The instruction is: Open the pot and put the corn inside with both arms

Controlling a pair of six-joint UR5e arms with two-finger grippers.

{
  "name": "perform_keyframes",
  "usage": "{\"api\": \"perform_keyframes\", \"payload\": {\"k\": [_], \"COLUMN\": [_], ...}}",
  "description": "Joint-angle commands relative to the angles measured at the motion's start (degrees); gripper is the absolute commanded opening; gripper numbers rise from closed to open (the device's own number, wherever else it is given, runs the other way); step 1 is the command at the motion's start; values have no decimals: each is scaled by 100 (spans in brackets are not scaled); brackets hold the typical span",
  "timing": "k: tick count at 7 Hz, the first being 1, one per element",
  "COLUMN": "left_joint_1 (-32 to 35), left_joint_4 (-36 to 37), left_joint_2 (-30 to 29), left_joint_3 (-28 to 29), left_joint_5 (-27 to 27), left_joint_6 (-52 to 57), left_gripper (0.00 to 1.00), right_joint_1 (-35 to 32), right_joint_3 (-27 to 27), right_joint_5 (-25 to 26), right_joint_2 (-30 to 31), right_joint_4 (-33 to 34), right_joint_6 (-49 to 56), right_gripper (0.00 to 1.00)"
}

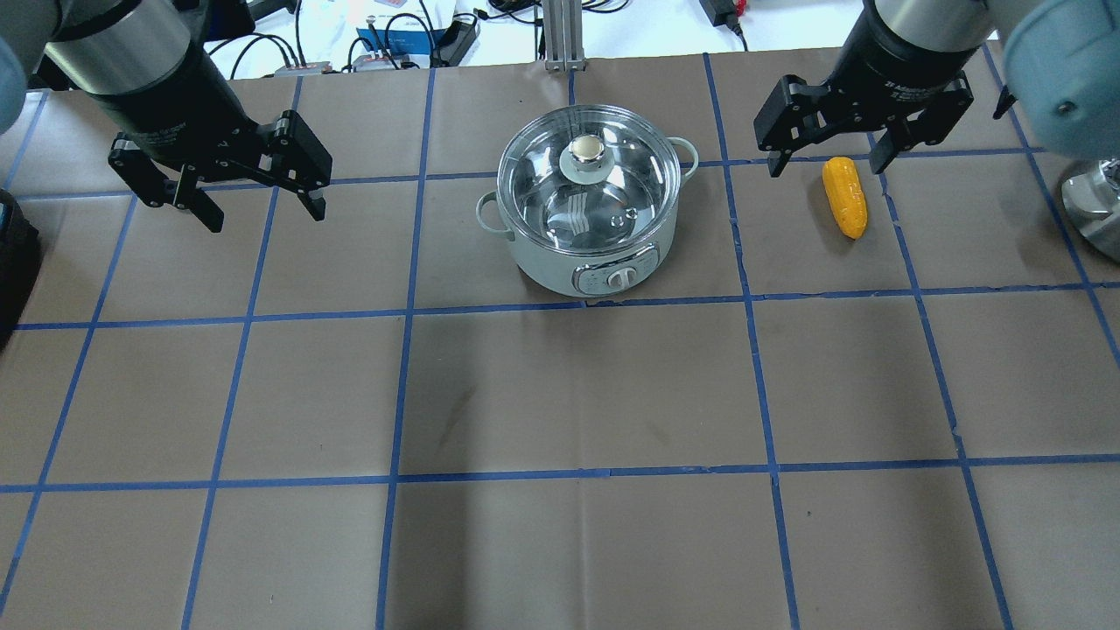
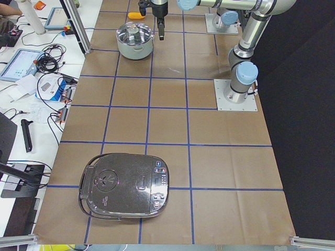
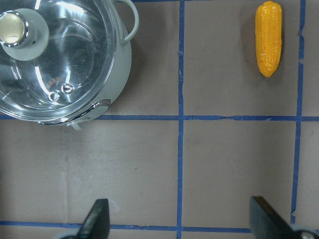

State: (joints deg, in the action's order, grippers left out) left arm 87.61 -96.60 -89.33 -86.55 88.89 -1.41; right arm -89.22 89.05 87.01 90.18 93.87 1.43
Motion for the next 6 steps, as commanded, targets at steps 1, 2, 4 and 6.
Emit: {"api": "perform_keyframes", "payload": {"k": [1, 2, 4, 6], "left_joint_1": [2, 2, 11, 796], "left_joint_4": [1, 9, 9, 647], "left_joint_2": [-6, -32, -233, -1028], "left_joint_3": [-2, -11, 189, 751], "left_joint_5": [-3, -3, 5, -100], "left_joint_6": [0, 0, -96, -719], "left_gripper": [100, 100, 100, 100], "right_joint_1": [1, 1, 533, 1001], "right_joint_3": [7, 7, -306, -493], "right_joint_5": [9, 0, 8, 9], "right_joint_2": [0, -9, -506, -1323], "right_joint_4": [0, 8, 235, 595], "right_joint_6": [-2, -2, 303, 638], "right_gripper": [100, 100, 100, 100]}}
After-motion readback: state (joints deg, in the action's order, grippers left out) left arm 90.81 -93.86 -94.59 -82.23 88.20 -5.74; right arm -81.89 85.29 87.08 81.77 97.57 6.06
